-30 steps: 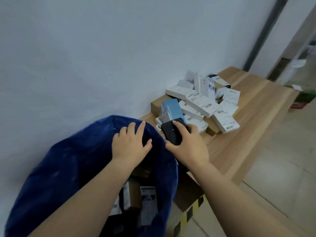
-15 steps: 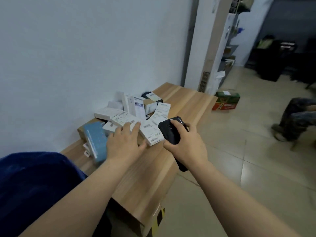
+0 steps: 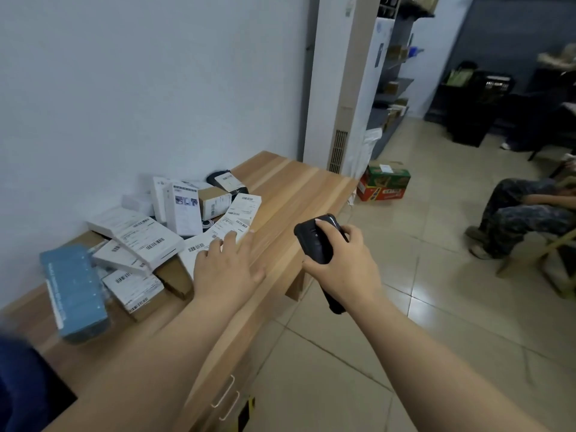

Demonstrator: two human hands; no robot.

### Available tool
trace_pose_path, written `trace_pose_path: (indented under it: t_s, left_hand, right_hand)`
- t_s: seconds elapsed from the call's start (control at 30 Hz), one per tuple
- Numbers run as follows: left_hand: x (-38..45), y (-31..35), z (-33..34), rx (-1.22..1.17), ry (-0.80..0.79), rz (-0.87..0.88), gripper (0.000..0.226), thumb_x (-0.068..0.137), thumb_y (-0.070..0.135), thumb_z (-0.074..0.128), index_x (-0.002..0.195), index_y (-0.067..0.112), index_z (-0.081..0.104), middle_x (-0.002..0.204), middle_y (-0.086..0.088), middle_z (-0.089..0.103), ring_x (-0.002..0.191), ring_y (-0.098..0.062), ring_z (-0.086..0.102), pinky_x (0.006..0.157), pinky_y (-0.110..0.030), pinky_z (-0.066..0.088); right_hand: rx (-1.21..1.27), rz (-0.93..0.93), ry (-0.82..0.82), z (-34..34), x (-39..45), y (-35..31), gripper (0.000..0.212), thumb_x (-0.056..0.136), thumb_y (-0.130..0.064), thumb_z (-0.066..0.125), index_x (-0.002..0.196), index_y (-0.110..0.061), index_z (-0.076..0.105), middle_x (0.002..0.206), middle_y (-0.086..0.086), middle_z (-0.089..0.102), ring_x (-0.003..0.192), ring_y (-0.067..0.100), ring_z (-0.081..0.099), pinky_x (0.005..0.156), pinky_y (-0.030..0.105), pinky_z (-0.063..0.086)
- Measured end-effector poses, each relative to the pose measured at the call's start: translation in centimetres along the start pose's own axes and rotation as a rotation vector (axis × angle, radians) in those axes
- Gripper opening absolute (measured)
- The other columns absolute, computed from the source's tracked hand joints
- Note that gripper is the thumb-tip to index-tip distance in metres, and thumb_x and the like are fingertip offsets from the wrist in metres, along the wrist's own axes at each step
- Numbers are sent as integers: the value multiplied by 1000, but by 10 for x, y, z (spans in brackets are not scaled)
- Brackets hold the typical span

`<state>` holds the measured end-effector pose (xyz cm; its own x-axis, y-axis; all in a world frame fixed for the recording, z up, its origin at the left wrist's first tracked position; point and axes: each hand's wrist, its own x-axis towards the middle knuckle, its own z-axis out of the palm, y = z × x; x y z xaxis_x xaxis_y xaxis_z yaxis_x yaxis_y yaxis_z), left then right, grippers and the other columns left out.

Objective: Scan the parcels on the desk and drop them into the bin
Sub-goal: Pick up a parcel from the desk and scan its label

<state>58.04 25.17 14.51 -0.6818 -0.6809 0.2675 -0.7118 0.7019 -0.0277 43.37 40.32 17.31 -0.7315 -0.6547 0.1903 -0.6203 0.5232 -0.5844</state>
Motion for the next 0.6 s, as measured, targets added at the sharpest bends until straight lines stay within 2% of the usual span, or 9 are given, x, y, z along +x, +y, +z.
trace_pose_path:
  t_s: [0.1,0.23,0.37,0.47,0.6]
  left_hand:
    - [37,3,11,31,-1,-17,70,75,53,71,135,19,57,126,-14,61,100,-36,61,72,-42,49]
    - [99,8,29,48,23,-46,71,83,59,59,144,24,48,137,-10,53,113,-33,55,83,-43,46]
    - [164,11,50,23,78,-48,65,73,53,73,126,16,66,112,-15,66,86,-36,63,64,-41,49]
    - [200,18,54,30,91,-30,63,78,55,61,129,18,63,109,-14,66,86,-34,63,65,-40,48]
    - [239,21,59,7,74,-107,66,79,60,46,130,21,62,115,-12,65,88,-32,64,66,-39,49]
  right_hand:
    - [21,-4,-19,7,36,7,72,75,-51,67,141,-52,37,142,-8,34,115,20,53,85,40,55]
    - [0,-31,-46,17,101,18,74,75,-52,66,142,-51,36,145,-7,34,118,23,53,87,42,54]
    - [-8,-41,-53,24,171,25,73,77,-52,66,143,-50,36,145,-7,34,118,23,52,85,39,53]
    - [12,-53,-50,27,213,30,72,77,-52,66,143,-51,36,144,-8,33,116,22,52,79,34,48]
    - [46,-65,-93,42,270,34,71,78,-52,66,143,-51,37,144,-9,34,110,18,54,76,33,48]
